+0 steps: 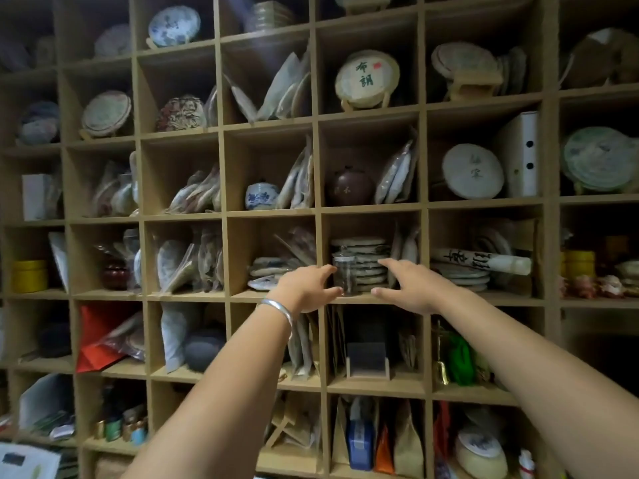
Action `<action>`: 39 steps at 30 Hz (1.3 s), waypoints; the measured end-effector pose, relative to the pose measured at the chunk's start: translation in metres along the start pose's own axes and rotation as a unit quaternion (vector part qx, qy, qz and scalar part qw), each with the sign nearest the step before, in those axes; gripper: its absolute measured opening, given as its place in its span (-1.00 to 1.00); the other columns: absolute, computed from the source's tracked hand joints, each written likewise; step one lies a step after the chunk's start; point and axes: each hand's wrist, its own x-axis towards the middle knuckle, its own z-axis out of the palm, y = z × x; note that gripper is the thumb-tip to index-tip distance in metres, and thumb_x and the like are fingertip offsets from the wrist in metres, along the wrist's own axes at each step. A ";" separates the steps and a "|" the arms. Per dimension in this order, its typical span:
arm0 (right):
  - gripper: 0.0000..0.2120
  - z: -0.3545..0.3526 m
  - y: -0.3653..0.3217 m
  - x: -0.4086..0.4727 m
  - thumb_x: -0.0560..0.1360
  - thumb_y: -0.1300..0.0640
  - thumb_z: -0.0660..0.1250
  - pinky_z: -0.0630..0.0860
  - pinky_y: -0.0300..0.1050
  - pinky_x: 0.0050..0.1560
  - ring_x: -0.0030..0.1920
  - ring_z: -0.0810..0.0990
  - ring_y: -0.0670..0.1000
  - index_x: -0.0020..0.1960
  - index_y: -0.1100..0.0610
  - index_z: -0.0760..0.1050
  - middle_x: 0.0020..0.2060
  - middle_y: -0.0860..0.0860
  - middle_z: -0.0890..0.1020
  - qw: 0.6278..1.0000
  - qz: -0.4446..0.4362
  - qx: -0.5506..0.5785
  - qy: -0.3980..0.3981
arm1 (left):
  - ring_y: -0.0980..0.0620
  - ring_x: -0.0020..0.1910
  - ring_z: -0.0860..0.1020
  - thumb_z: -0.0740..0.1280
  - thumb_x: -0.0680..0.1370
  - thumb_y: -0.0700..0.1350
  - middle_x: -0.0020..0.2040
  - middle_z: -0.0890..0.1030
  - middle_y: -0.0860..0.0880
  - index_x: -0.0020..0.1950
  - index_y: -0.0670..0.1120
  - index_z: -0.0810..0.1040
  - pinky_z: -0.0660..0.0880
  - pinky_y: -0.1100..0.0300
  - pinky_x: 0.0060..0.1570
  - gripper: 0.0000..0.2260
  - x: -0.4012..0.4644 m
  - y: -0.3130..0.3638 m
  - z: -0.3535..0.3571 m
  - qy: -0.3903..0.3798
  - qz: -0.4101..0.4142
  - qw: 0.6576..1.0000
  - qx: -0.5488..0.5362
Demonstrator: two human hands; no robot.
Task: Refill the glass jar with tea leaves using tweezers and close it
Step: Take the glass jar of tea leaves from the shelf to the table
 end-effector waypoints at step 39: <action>-0.15 0.210 0.081 0.250 0.11 -0.49 0.34 0.56 0.02 0.09 0.12 0.54 -0.04 0.27 -0.06 0.37 0.14 -0.09 0.57 0.934 0.097 0.338 0.061 | -0.10 0.27 0.49 0.50 0.43 0.13 0.35 0.46 -0.14 0.51 -0.18 0.15 0.52 -0.02 0.20 -0.16 0.284 -0.047 0.151 0.106 -0.147 0.842 -0.508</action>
